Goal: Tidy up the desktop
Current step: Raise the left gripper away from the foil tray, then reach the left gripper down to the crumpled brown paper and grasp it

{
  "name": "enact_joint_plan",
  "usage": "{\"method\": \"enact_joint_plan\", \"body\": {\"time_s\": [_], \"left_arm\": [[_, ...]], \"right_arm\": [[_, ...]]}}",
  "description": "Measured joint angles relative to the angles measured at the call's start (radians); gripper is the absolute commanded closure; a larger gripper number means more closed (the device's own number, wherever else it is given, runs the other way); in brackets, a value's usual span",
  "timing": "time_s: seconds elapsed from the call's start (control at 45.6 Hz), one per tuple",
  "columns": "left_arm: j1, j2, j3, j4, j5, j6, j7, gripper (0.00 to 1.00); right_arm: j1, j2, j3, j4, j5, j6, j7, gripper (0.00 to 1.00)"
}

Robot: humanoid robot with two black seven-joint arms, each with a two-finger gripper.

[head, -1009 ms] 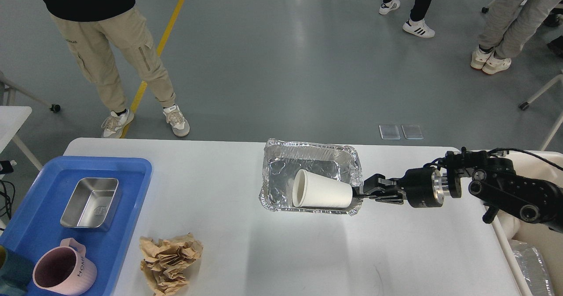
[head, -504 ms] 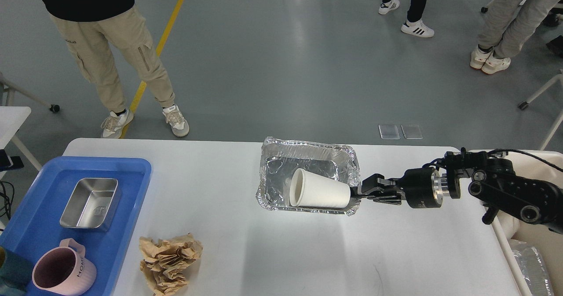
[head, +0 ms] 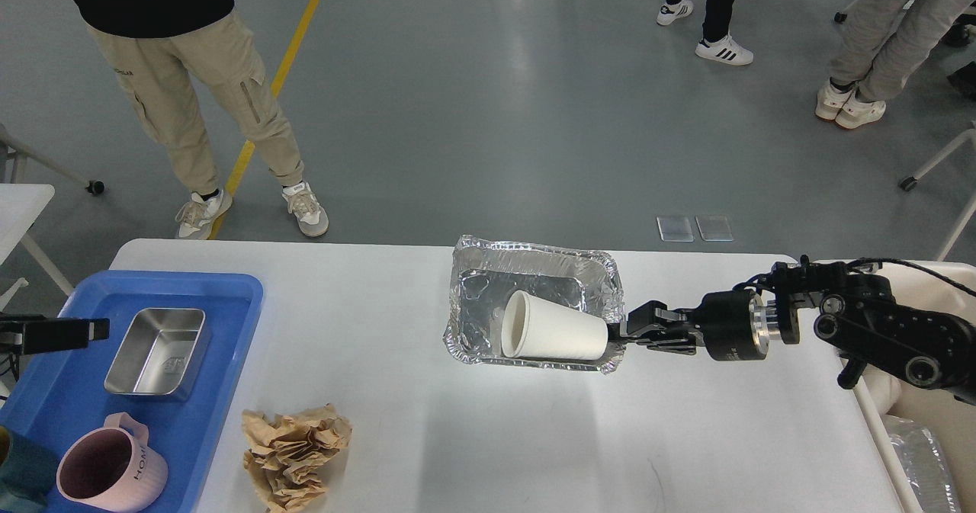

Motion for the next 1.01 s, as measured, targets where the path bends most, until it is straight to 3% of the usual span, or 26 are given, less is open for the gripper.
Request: {"method": "enact_joint_plan", "body": {"time_s": [0.132, 0.285, 0.439, 0.614, 1.009], "left_arm": [[-0.04, -0.082, -0.001, -0.001, 0.204, -0.065, -0.016, 0.03], [-0.12, -0.193, 0.004, -0.005, 0.252, -0.136, -0.013, 0.03], [-0.208, -0.303, 0.007, -0.015, 0.306, -0.26, -0.022, 0.03], [-0.239, -0.422, 0.022, -0.021, 0.411, -0.354, -0.025, 0.03], [-0.306, -0.553, 0.253, -0.021, 0.596, -0.373, -0.025, 0.03]], "right_arm": [[0.0, -0.002, 0.001, 0.0, 0.0, 0.0, 0.0, 1.0], [0.001, -0.002, 0.004, 0.0, 0.0, -0.002, 0.0, 1.0], [0.001, -0.001, 0.006, -0.001, 0.0, -0.002, 0.0, 1.0], [0.001, 0.0, 0.007, -0.001, 0.0, -0.003, 0.0, 1.0], [0.002, 0.001, 0.008, -0.003, -0.002, -0.008, 0.0, 1.0]]}}
